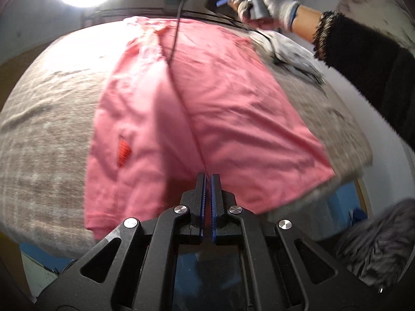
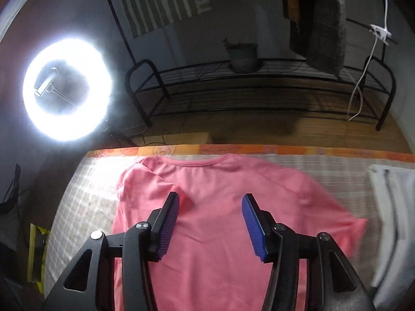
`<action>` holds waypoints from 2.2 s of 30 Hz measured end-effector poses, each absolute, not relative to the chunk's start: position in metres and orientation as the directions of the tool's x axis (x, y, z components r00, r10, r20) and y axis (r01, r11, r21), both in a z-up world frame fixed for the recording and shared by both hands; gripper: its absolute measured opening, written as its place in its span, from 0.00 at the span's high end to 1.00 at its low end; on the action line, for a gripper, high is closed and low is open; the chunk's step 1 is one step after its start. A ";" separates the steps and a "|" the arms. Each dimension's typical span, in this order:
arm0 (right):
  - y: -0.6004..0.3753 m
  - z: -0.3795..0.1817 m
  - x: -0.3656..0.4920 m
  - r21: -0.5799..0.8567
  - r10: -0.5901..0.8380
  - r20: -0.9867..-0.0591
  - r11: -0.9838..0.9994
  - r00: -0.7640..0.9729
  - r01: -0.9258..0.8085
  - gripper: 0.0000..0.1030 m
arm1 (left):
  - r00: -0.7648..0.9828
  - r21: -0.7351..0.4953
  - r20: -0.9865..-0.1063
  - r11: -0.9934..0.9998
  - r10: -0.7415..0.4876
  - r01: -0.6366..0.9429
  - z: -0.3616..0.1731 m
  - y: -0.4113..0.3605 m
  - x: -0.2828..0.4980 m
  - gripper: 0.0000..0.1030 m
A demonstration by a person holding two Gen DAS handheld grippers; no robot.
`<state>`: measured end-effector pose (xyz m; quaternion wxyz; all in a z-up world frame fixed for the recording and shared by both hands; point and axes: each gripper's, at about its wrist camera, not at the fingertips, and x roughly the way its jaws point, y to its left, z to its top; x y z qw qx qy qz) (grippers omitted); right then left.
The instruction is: Fold small clothes
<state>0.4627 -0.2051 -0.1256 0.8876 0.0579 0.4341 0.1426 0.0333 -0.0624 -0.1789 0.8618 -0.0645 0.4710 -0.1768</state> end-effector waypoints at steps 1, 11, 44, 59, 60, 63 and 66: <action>-0.215 -0.118 0.453 0.220 0.298 -0.754 0.954 0.585 -0.203 0.49 | 0.492 -0.281 -0.784 0.923 -0.378 0.262 -0.177 -0.064 0.030 1.00; -0.324 -0.058 0.325 0.306 0.359 -0.672 0.931 0.648 -0.199 0.49 | 0.542 -0.315 -0.691 0.874 -0.478 0.370 -0.130 -0.033 -0.020 0.87; -0.114 -0.237 0.364 0.370 0.476 -0.824 0.863 0.308 -0.345 1.00 | 0.496 -0.420 -0.807 0.902 -0.321 -0.098 -0.202 0.044 0.019 1.00; -0.167 -0.191 0.271 0.516 0.608 -0.750 0.784 0.259 -0.344 0.57 | 0.522 -0.431 -0.794 0.895 -0.312 -0.119 -0.199 0.058 0.016 0.61; -0.168 -0.189 0.250 0.524 0.616 -0.752 0.774 0.234 -0.356 0.57 | 0.521 -0.441 -0.791 0.889 -0.320 -0.124 -0.199 0.060 0.017 0.61; -0.171 -0.193 0.186 0.529 0.619 -0.769 0.756 0.158 -0.385 0.57 | 0.514 -0.476 -0.784 0.869 -0.348 -0.138 -0.202 0.062 0.019 0.61; -0.172 -0.209 0.137 0.536 0.607 -0.790 0.752 0.085 -0.383 0.59 | 0.501 -0.453 -0.798 0.882 -0.336 -0.132 -0.203 0.055 0.020 0.61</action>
